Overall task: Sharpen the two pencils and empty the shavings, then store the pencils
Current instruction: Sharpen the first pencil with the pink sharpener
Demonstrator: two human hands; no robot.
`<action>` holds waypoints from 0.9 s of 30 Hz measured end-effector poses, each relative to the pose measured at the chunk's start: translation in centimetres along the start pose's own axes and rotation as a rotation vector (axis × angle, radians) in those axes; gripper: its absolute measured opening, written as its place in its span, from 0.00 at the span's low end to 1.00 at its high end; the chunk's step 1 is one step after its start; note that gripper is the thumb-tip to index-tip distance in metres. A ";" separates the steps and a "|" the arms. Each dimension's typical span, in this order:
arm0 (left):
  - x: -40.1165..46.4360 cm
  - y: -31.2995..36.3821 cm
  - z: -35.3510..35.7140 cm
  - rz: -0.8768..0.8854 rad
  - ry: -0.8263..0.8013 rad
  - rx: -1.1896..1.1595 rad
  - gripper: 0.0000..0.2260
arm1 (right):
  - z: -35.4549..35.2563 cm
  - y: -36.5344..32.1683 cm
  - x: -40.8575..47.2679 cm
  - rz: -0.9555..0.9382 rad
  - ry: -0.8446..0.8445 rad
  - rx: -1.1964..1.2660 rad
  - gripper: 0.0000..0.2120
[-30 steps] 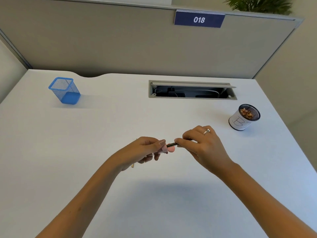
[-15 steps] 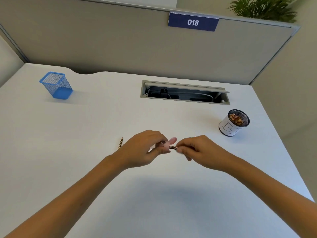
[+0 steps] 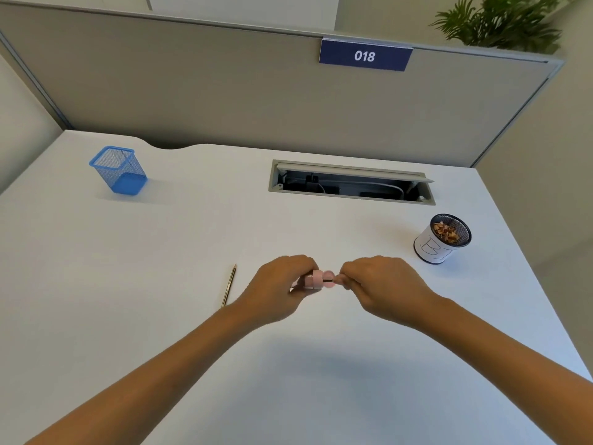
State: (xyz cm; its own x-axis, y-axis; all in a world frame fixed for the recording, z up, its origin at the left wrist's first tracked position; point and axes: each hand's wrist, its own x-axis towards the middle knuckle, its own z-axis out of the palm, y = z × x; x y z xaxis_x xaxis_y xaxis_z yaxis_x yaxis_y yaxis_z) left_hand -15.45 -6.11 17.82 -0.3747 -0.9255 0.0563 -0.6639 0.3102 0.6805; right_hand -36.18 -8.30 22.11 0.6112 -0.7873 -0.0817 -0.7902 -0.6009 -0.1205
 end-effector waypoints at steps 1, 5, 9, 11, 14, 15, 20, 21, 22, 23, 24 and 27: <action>-0.1 -0.3 -0.1 0.007 -0.016 -0.007 0.03 | -0.2 -0.3 0.2 0.010 -0.043 0.006 0.15; 0.0 -0.8 -2.2 -0.084 -0.205 -0.012 0.10 | 0.0 -1.5 0.3 -0.045 0.070 -0.096 0.18; 0.1 -0.7 -5.1 -0.214 -0.383 -0.260 0.15 | 1.1 -1.4 0.1 -0.152 0.284 -0.101 0.16; 0.0 -0.9 -6.3 -0.235 -0.452 -0.342 0.15 | 1.4 -1.9 -0.1 -0.190 0.327 -0.104 0.09; -0.3 -1.3 -6.7 -0.228 -0.473 -0.463 0.14 | 1.2 -2.9 -0.1 -0.157 0.395 -0.128 0.06; -0.5 -1.5 -6.7 -0.223 -0.453 -0.482 0.14 | 1.1 -3.1 0.1 -0.148 0.415 -0.131 0.06; -1.4 -2.6 -5.5 -0.008 -0.126 -0.136 0.11 | 0.5 -4.4 1.1 0.003 0.319 0.024 0.13; -1.5 -2.9 -5.4 0.087 -0.069 -0.061 0.11 | 0.4 -4.6 1.3 0.062 0.251 0.095 0.15; -1.7 -3.2 -5.4 0.172 -0.027 -0.005 0.11 | 0.3 -4.9 1.5 0.115 0.160 0.164 0.15; -1.7 -3.4 -5.4 0.229 -0.004 0.033 0.10 | 0.2 -5.0 1.7 0.144 0.082 0.223 0.14; -1.8 -3.6 -5.4 0.247 -0.009 0.047 0.11 | 0.0 -5.1 1.9 0.146 0.021 0.267 0.14; -1.9 -4.0 -6.1 0.119 -0.123 -0.047 0.12 | -0.4 -5.0 2.4 0.087 -0.099 0.319 0.11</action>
State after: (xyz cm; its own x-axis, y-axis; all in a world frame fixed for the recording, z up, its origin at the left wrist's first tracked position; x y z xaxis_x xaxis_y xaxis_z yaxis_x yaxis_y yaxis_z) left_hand -8.13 -6.92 19.41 -0.5273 -0.8482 0.0509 -0.5803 0.4032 0.7075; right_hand -30.81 -7.20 22.96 0.5557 -0.8072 -0.1993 -0.7953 -0.4462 -0.4104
